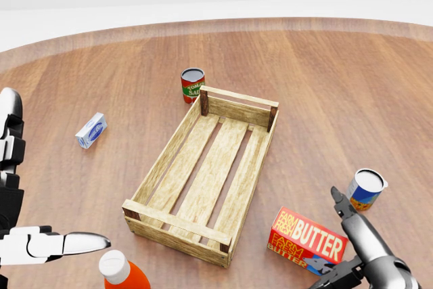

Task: Pick up the butter and put it in the tray.

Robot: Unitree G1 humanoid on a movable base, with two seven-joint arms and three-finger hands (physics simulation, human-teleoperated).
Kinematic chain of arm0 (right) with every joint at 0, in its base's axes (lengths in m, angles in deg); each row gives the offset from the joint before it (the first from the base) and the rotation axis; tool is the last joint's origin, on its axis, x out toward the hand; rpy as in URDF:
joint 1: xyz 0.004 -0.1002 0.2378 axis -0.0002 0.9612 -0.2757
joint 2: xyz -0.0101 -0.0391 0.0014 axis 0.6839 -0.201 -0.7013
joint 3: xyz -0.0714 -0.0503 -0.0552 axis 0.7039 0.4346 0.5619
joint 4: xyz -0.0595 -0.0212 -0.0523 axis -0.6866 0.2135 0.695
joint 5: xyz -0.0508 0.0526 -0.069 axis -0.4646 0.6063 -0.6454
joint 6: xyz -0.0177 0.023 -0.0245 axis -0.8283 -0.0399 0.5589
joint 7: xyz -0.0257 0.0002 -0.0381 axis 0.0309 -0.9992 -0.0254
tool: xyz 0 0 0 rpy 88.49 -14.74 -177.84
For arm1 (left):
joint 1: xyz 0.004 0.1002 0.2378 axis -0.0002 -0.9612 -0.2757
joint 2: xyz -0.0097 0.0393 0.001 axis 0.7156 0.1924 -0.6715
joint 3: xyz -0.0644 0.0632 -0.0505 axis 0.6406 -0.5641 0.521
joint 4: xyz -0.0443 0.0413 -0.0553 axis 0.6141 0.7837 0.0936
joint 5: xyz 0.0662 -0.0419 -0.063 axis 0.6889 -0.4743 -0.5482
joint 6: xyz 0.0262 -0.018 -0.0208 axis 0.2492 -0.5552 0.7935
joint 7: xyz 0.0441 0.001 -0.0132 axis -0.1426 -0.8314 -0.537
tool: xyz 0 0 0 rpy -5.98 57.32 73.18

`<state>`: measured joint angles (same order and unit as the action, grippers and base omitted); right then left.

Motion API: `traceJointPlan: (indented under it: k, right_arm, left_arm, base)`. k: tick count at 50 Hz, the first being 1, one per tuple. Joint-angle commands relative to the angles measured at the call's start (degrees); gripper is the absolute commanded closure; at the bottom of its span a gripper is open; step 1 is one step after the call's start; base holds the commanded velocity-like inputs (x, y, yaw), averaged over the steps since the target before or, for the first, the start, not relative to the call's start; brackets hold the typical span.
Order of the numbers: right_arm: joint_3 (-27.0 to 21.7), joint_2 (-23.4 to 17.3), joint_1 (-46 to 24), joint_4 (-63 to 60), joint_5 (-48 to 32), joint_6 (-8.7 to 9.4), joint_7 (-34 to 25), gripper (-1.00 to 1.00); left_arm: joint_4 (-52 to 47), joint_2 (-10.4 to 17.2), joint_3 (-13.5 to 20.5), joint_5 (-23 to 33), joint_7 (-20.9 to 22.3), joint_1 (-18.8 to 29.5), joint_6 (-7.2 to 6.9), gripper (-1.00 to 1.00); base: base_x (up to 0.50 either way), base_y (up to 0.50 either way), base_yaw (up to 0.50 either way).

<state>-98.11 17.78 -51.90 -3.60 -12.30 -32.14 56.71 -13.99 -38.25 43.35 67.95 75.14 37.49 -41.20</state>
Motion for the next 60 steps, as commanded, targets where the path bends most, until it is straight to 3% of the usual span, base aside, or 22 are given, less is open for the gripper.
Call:
traceJointPlan:
  k: [1,40,41,43,60]
  right_arm:
    - [-0.3,-1.5,-2.1,5.2,1.0,0.00,0.5,-1.00]
    - [5.1,-2.2,-18.8,37.1,5.9,0.00,7.8,-1.00]
    - [5.2,-2.3,-19.0,37.7,5.9,0.00,7.8,-0.87]
    - [5.3,-2.2,-19.1,38.0,6.2,0.00,8.1,1.00]
    - [5.3,-2.3,-17.1,34.8,5.8,0.00,7.9,1.00]
  left_arm:
    - [-0.2,0.2,0.6,-0.5,-0.2,0.4,0.00,-1.00]
    - [-0.3,0.1,0.2,-0.2,-0.2,0.2,0.00,-1.00]
    - [-0.2,0.1,0.1,0.0,-0.3,0.3,0.00,-1.00]
    - [0.3,-0.1,-0.3,0.3,-0.2,0.0,0.00,-1.00]
    - [0.0,-0.3,-0.9,0.9,0.1,-0.8,0.00,-1.00]
  base:
    - [0.00,0.00,0.00]
    - [0.00,0.00,0.00]
    - [0.00,0.00,0.00]
    - [0.00,0.00,0.00]
    - [0.00,0.00,0.00]
